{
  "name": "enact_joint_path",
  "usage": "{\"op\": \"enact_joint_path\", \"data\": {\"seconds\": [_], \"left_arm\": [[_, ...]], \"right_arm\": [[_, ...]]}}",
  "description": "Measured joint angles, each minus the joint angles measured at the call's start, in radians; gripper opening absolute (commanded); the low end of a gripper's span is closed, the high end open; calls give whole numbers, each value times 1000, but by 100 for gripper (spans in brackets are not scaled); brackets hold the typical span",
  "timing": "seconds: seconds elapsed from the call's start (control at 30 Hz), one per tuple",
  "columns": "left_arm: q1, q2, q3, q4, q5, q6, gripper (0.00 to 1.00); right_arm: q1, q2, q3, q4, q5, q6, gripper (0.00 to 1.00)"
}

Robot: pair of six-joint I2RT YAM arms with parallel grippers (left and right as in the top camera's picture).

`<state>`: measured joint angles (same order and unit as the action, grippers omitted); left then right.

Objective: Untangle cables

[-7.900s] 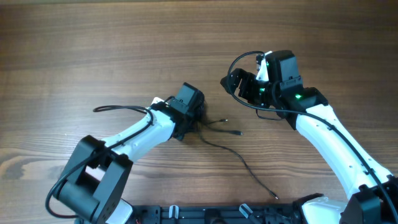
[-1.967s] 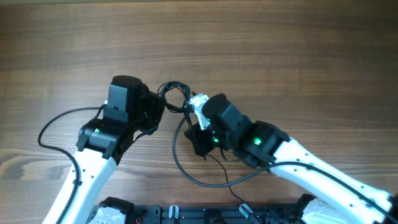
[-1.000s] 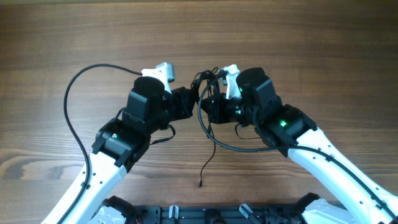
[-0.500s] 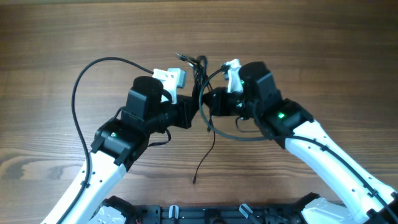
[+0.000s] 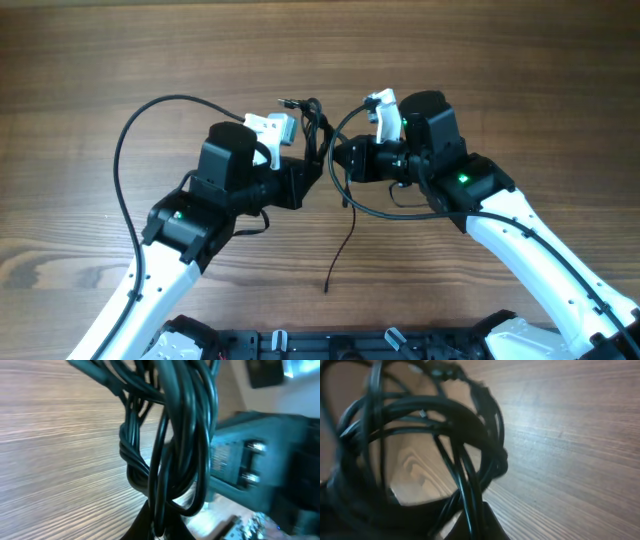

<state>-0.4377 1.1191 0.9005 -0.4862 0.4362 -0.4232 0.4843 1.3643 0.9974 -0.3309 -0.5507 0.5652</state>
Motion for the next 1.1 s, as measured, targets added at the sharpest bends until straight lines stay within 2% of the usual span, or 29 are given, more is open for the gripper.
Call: {"op": "enact_joint_path", "data": {"seconds": [0.1,0.27,0.4,0.47,0.57,0.83,1.03,1.1], "left_arm": [[21,0,0,-9,-53,-26,6],[42,1,0,-15,-164,-167,25],[45,31,0,-24,-201,-254,46],[45,68,0,-42,-209,-310,63],[45,134,0,-70,-216,-397,75],[50,238,0,-88,-203,-565,88],[109,237,0,-87,-148,-718,87],[131,237,0,-83,-95,-782,91]], "right_arm": [[-2,0,0,-28,-9,-14,4],[-3,0,0,-156,-14,40,4],[-6,1,0,-237,-14,70,5],[-6,1,0,-262,-14,77,4],[-6,1,0,-280,-13,82,4],[-6,1,0,-234,68,87,4],[-5,7,0,-162,120,89,4],[5,20,0,-153,142,89,4]]}}
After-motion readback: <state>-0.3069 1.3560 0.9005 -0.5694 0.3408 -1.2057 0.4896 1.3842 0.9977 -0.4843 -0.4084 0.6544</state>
